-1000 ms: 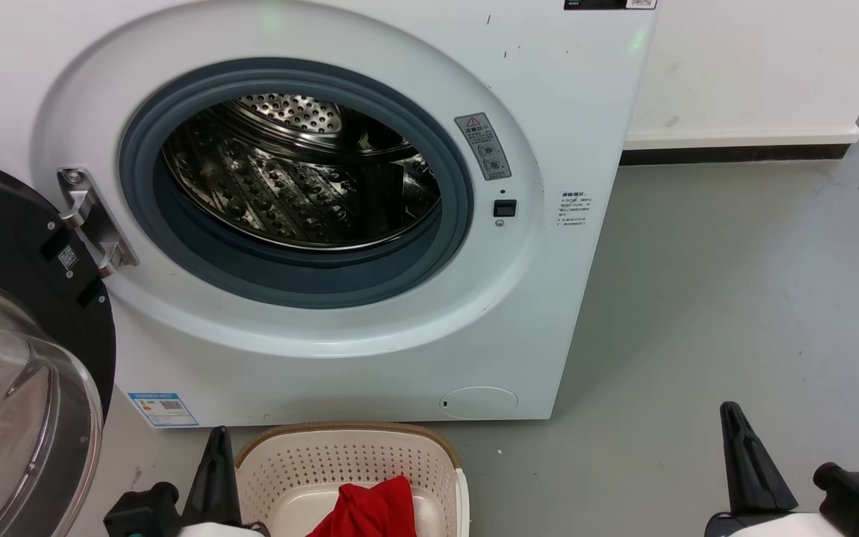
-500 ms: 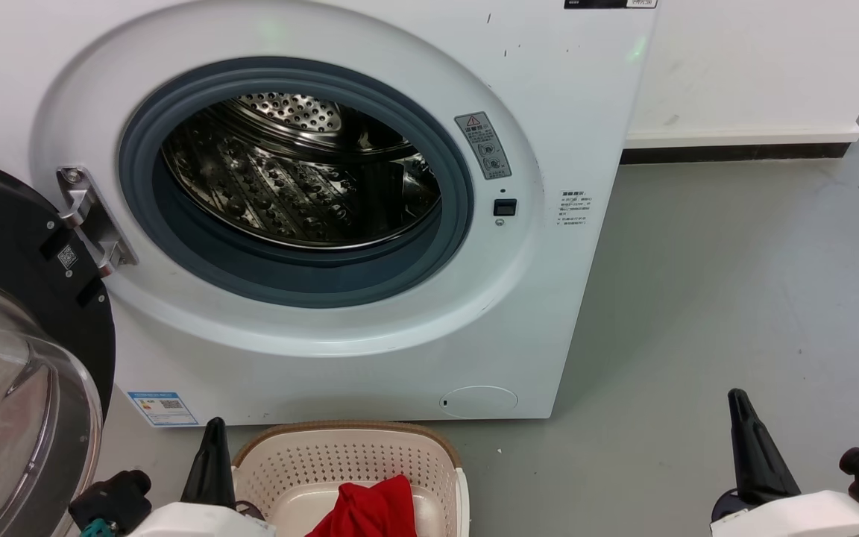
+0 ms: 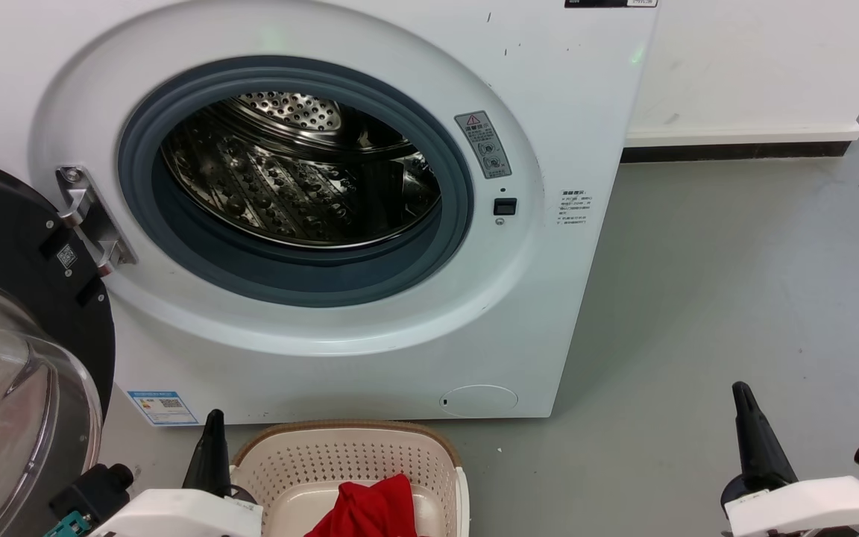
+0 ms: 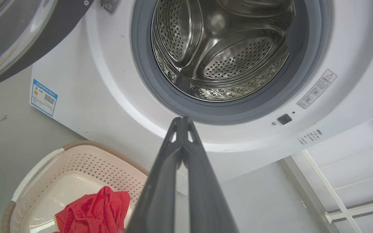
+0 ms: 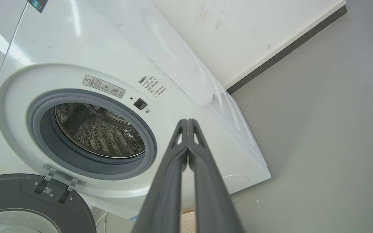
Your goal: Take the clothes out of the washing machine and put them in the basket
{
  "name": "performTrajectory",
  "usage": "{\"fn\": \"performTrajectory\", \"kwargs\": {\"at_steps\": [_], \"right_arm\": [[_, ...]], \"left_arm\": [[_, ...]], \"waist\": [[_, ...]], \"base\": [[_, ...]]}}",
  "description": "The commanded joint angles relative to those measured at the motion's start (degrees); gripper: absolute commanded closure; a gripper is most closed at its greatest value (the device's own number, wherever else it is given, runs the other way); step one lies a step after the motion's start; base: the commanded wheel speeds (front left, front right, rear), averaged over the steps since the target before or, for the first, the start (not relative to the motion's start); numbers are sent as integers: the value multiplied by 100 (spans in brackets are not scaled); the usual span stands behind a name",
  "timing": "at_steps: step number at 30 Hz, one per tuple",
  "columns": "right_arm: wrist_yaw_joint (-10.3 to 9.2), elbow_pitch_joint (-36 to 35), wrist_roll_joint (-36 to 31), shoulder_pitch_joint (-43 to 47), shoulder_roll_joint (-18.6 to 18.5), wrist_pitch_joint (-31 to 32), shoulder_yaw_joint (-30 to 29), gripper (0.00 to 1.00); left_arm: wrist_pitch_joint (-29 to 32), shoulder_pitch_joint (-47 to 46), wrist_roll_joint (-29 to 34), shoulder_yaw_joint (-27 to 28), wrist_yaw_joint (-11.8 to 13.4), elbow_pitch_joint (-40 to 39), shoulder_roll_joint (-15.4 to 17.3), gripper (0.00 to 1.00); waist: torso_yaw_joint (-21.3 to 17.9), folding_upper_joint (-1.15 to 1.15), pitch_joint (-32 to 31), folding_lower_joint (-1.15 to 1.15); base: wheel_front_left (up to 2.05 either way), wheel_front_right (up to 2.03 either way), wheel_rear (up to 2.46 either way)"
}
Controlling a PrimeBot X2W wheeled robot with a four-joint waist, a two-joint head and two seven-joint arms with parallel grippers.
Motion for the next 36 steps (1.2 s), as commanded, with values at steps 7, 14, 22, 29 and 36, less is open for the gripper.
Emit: {"fn": "performTrajectory", "kwargs": {"at_steps": [7,14,22,29,36], "right_arm": [[-1,37,754,-293,-61,155,-46,100],[-1,93,1203,-361,-67,255,-72,100],[-1,168,1753,-440,-71,383,-107,100],[-1,220,2204,-517,-71,493,-139,100],[-1,274,2626,-592,-69,598,-172,100]], "left_arm": [[171,-264,-729,76,-111,12,26,100],[279,-330,-1167,118,-165,56,27,100],[409,-410,-1714,170,-229,117,27,100],[521,-488,-2161,209,-286,164,26,100],[627,-556,-2581,250,-337,212,26,100]], "waist": [[4,0,6,0],[6,0,11,0],[9,0,17,0],[12,0,23,0],[15,0,28,0]], "base": [[0,0,0],[0,0,0],[0,0,0],[0,0,0],[0,0,0]]}}
